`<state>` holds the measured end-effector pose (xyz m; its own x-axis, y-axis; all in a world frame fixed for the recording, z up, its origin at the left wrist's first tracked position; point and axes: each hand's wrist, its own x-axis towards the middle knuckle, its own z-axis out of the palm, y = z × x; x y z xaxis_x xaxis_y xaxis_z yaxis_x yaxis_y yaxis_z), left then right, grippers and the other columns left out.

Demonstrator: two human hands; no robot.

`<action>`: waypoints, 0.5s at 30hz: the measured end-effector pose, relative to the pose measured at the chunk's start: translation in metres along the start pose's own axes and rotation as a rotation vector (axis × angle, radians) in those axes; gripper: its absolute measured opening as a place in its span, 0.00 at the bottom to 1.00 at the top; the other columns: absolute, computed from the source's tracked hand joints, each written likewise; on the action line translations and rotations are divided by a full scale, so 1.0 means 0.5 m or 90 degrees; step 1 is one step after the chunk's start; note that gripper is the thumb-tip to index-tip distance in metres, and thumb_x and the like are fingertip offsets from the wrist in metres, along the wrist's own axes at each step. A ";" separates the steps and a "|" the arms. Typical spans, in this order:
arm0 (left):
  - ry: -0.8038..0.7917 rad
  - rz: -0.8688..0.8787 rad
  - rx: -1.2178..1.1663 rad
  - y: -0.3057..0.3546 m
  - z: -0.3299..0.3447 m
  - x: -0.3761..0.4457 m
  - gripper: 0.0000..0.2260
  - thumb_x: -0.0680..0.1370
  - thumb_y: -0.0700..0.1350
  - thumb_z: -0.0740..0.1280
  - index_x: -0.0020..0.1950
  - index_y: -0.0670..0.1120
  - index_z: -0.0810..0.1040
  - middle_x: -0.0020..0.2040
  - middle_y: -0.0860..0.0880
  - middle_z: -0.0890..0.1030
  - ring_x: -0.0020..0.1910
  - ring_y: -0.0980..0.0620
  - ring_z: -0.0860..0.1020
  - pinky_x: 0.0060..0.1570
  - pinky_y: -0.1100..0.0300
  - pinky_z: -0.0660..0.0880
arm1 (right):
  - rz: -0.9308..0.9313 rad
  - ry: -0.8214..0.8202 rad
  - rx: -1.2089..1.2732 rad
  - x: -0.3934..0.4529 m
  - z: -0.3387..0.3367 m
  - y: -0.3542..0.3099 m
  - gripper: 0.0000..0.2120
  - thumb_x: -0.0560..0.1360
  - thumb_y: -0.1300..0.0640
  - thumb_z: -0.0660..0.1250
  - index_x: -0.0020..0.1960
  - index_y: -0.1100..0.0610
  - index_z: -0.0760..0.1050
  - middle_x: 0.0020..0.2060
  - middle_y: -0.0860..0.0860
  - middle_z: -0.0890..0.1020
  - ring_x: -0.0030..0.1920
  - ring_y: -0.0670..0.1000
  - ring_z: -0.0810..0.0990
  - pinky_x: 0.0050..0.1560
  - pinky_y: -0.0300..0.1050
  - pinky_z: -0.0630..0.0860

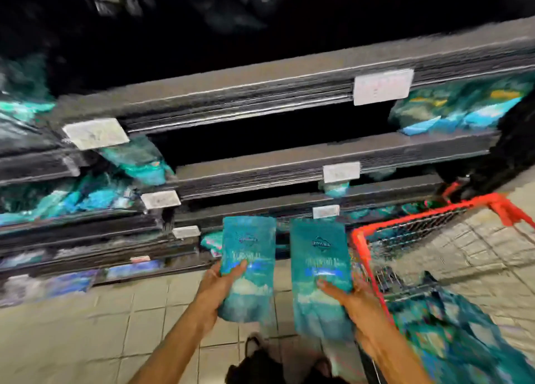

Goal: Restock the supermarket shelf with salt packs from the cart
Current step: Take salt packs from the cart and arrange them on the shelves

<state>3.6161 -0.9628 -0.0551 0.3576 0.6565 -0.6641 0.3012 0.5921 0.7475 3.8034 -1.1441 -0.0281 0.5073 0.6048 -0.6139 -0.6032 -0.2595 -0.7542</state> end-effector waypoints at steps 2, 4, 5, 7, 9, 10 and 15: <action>0.022 -0.018 -0.042 -0.003 -0.063 0.036 0.15 0.72 0.47 0.75 0.56 0.43 0.83 0.51 0.39 0.85 0.49 0.38 0.84 0.50 0.41 0.81 | 0.017 -0.012 -0.047 0.048 0.062 0.019 0.19 0.68 0.70 0.74 0.58 0.63 0.79 0.51 0.61 0.85 0.54 0.63 0.83 0.61 0.64 0.76; 0.022 -0.016 -0.065 -0.003 -0.121 0.085 0.13 0.71 0.48 0.75 0.53 0.43 0.84 0.50 0.39 0.85 0.48 0.40 0.85 0.42 0.48 0.82 | 0.027 -0.012 -0.081 0.099 0.117 0.038 0.20 0.67 0.69 0.75 0.57 0.60 0.80 0.51 0.59 0.86 0.54 0.59 0.84 0.59 0.57 0.78; 0.019 -0.013 -0.072 0.001 -0.147 0.110 0.14 0.71 0.48 0.76 0.54 0.44 0.84 0.51 0.40 0.85 0.48 0.40 0.85 0.40 0.50 0.82 | 0.029 -0.016 -0.098 0.124 0.143 0.047 0.20 0.67 0.67 0.76 0.57 0.58 0.80 0.50 0.56 0.86 0.54 0.57 0.84 0.57 0.54 0.79; 0.008 -0.017 -0.084 0.011 -0.191 0.166 0.17 0.70 0.50 0.77 0.56 0.45 0.83 0.52 0.41 0.85 0.49 0.41 0.85 0.39 0.50 0.82 | 0.031 -0.026 -0.121 0.176 0.188 0.065 0.19 0.67 0.64 0.78 0.56 0.53 0.80 0.48 0.51 0.87 0.51 0.54 0.86 0.56 0.54 0.80; 0.013 -0.012 -0.099 0.020 -0.223 0.228 0.18 0.67 0.50 0.78 0.55 0.45 0.83 0.52 0.42 0.86 0.49 0.42 0.85 0.38 0.50 0.82 | 0.028 -0.035 -0.133 0.236 0.229 0.082 0.17 0.67 0.62 0.78 0.54 0.51 0.80 0.47 0.50 0.87 0.49 0.52 0.86 0.55 0.55 0.81; 0.022 -0.002 -0.103 0.025 -0.234 0.259 0.18 0.67 0.50 0.78 0.53 0.45 0.84 0.51 0.41 0.86 0.48 0.42 0.85 0.39 0.50 0.82 | 0.026 -0.037 -0.144 0.265 0.247 0.089 0.15 0.68 0.62 0.77 0.52 0.50 0.81 0.47 0.50 0.87 0.47 0.51 0.86 0.53 0.54 0.82; 0.033 0.079 -0.098 0.054 -0.279 0.408 0.13 0.73 0.47 0.73 0.55 0.44 0.83 0.49 0.43 0.86 0.46 0.46 0.85 0.44 0.49 0.82 | -0.010 -0.054 -0.161 0.409 0.323 0.098 0.12 0.70 0.62 0.76 0.53 0.55 0.82 0.47 0.52 0.87 0.46 0.54 0.87 0.50 0.55 0.83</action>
<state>3.5742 -0.7477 -0.1725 0.3359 0.7501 -0.5696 0.1171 0.5668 0.8155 3.7781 -0.9117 -0.1529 0.4554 0.6689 -0.5876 -0.4168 -0.4230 -0.8046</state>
